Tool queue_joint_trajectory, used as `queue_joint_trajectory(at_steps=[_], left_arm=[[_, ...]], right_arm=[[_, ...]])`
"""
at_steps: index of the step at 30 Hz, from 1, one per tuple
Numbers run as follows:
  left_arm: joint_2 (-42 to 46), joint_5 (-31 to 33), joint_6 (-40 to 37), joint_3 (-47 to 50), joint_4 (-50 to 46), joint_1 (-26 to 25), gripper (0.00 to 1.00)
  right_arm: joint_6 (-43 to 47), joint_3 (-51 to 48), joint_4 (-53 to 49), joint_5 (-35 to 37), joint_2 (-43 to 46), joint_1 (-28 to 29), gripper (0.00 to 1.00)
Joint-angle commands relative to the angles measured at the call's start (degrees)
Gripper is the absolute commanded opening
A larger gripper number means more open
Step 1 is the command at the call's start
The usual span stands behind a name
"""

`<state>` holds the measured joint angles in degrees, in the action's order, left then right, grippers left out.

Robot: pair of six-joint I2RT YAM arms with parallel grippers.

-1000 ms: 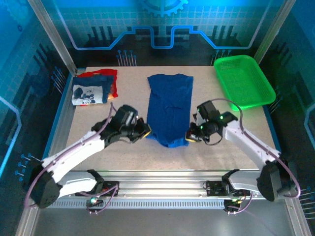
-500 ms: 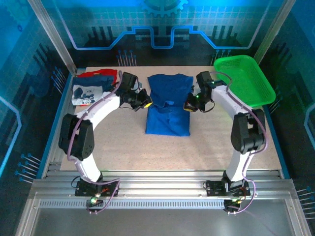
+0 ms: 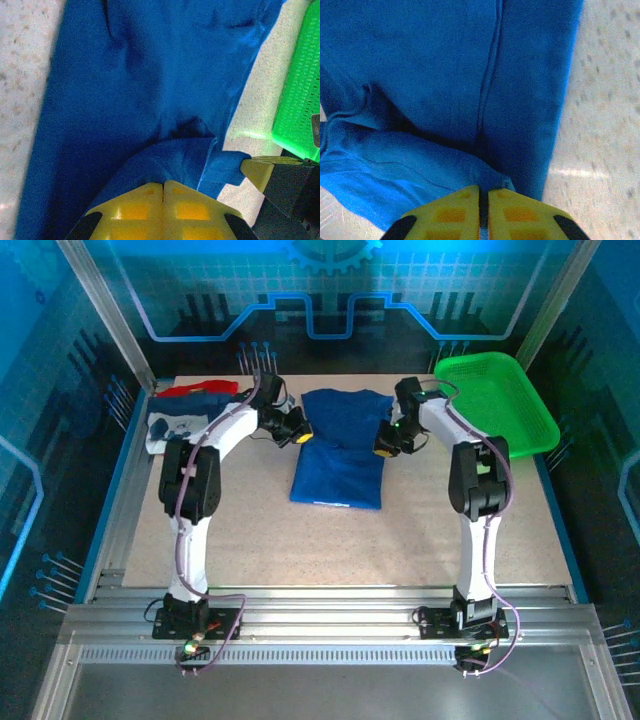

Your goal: Fold and stack the t-shirts

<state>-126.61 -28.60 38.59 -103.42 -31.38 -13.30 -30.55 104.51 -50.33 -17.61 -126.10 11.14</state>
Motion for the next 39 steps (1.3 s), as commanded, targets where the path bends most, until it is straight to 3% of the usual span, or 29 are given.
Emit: queue_joint_trajectory(at_steps=[1,3,6,9,11,15,18,21,23,26,28,39], left_arm=[[-3.7,-4.6,2.2,-4.8,2.1,1.7,0.04],[-5.1,-5.7,5.3,-9.0,4.2,2.0,0.17],[-6.2,-6.4,8.5,-16.5,4.5,2.4,0.42],[-3.1,-5.8,11.1,-18.4,6.5,4.2,0.46],[0.7,-4.5,12.2,-16.6,7.5,6.2,0.49],[11.7,-3.2,12.6,-5.7,11.3,10.0,0.54],[19.6,-4.3,7.4,3.5,8.2,9.1,0.56],[27.1,-4.0,3.5,15.8,6.5,5.7,0.56],[30.1,-3.0,2.5,23.5,7.9,2.7,0.52],[30.6,-2.6,2.2,31.1,10.5,-2.0,0.26],[28.1,-2.8,3.3,33.4,12.9,-4.0,0.13],[8.9,-1.1,3.9,19.3,13.6,-6.0,0.1]], right_arm=[[-5.4,5.9,3.7,-5.0,-4.2,-2.1,0.27],[-10.2,8.2,9.2,-8.3,-4.6,-3.6,0.44],[-15.1,14.4,12.8,-11.4,-3.8,-5.4,0.53],[-14.9,18.6,11.7,-10.5,0.5,-6.4,0.59],[-14.7,16.2,12.7,-9.7,5.7,-7.1,0.62],[-13.6,3.1,15.8,-11.4,18.6,-7.9,0.66],[-9.5,-6.6,10.4,-11.2,25.5,-5.7,0.63],[-7.2,-19.8,11.8,-8.6,31.7,-0.2,0.5],[-8.3,-26.8,14.5,-7.5,33.3,3.0,0.29],[-11.3,-34.9,21.2,-6.6,32.5,6.6,0.08],[-13.5,-37.2,25.7,-6.6,29.9,7.4,0.04],[-15.9,-21.4,24.9,-2.2,8.6,6.8,0.02]])
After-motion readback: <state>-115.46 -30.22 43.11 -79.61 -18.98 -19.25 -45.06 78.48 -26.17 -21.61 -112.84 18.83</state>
